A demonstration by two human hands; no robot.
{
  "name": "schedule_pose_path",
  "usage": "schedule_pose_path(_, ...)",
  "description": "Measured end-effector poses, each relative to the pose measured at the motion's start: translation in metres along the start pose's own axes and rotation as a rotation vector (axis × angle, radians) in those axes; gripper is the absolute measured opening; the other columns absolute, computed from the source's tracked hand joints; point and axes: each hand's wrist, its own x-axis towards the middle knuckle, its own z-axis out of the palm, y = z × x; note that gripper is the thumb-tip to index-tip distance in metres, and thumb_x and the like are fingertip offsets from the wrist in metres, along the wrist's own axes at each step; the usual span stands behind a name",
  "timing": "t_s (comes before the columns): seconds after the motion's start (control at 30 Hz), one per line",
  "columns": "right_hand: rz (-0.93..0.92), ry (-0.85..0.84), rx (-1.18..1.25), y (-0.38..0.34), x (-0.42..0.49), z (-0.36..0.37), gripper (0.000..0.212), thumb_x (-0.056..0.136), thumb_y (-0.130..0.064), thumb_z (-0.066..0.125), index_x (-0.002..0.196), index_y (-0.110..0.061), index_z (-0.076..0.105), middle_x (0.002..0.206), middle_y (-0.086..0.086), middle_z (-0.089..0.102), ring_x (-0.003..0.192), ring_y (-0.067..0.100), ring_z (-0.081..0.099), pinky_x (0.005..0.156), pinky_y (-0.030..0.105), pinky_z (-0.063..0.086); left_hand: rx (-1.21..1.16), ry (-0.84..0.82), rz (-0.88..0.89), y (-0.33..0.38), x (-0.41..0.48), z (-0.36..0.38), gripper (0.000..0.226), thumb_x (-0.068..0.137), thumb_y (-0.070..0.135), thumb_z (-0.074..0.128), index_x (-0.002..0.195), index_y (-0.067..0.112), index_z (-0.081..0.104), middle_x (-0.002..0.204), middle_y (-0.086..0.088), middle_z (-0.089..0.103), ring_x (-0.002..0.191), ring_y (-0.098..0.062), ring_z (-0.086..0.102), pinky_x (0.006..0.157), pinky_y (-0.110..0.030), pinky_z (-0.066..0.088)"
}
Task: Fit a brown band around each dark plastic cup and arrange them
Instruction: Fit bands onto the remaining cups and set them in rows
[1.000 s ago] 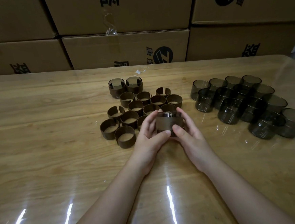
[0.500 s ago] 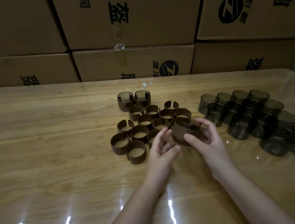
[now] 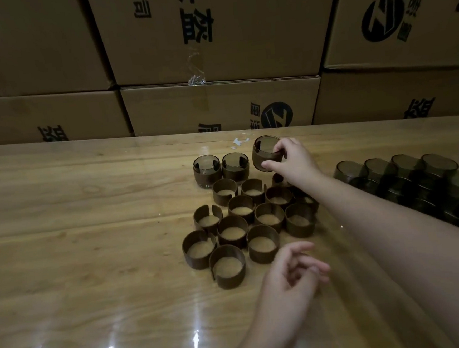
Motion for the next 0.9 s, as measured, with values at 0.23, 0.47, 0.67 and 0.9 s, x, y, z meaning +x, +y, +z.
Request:
schedule_pose_path(0.23,0.054,-0.041,-0.094,0.013,0.025,0.021,0.030,0.085,-0.034,0.071,0.107,-0.023,0.053,0.131,0.003,0.037,0.092,0.012,0.045,0.053,0.012,0.031,0.007,-0.026,0.009,-0.003,0.001,0.004,0.042,0.080,0.022,0.054,0.118,0.038,0.049,0.090,0.009,0.071,0.082,-0.011,0.068,0.088,-0.033,0.052)
schedule_pose_path(0.47,0.084,-0.075,-0.183,0.024,0.021,0.032,0.040,0.083,-0.042,0.071,0.115,-0.024,0.056,0.132,0.002,0.043,0.107,0.020,0.051,0.073,0.025,0.044,0.024,-0.039,0.010,0.005,-0.001,0.003,0.052,0.078,0.023,0.054,0.123,0.045,0.041,0.092,0.012,0.069,0.084,-0.011,0.069,0.092,-0.038,0.052)
schedule_pose_path(0.67,0.043,-0.077,-0.242,0.025,0.017,0.031,0.037,0.082,-0.044,0.071,0.109,-0.023,0.057,0.130,0.002,0.045,0.118,0.028,0.048,0.092,0.035,0.046,0.027,-0.029,0.015,0.008,-0.003,0.003,0.056,0.080,0.017,0.053,0.125,0.046,0.037,0.092,0.009,0.068,0.083,-0.012,0.069,0.093,-0.042,0.052)
schedule_pose_path(0.9,0.019,-0.086,-0.283,0.024,0.010,0.028,0.046,0.089,-0.043,0.063,0.128,-0.022,0.052,0.139,0.004,0.042,0.125,0.029,0.045,0.105,0.040,0.039,0.021,-0.031,-0.003,0.004,0.000,0.002,0.035,0.080,0.023,0.054,0.113,0.036,0.054,0.088,0.012,0.070,0.080,-0.008,0.067,0.084,-0.030,0.054)
